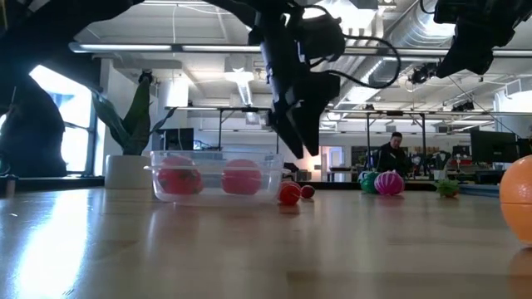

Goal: Pick and placing Produce into tupperware
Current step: Put the top red cherry into the transparent container

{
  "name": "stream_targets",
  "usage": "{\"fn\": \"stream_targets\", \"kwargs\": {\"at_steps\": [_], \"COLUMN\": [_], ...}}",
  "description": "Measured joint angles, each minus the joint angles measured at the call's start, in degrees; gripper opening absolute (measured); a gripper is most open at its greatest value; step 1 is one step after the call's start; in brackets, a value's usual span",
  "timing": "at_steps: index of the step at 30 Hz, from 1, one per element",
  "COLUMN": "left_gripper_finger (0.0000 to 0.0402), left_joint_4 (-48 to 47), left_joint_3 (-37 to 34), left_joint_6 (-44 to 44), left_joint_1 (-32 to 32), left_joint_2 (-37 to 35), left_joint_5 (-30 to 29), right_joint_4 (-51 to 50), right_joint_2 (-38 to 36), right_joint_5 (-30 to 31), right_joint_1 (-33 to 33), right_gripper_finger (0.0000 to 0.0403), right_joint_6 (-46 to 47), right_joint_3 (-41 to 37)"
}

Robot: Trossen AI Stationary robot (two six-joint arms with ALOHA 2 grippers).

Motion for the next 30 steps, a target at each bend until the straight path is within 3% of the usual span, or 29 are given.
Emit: {"fn": "stream_targets", "kwargs": {"at_steps": [4, 12, 30], "left_gripper_finger": [0.0308, 0.0308, 0.0308], "left_joint_4": [-0.6, -1.0, 2.1], "left_joint_3": [0.0, 0.0, 0.0], "left_joint_6": [7.3, 7.2, 10.2], "left_joint_1": [-2.0, -2.3, 1.5], "left_joint_2": [0.0, 0.0, 2.3], "left_joint_5": [-2.8, -6.5, 2.3], "right_joint_4": [0.0, 0.0, 0.0], "right_joint_2": [0.0, 0.0, 0.0], "right_joint_5": [0.0, 0.0, 0.0], "right_joint_1": [0.0, 0.0, 0.0], "right_gripper_finger": [0.0000, 0.0000, 0.0000], "right_joint_6": [0.0, 0.0, 0.0], "right_joint_3": [0.0, 0.0, 0.0]}}
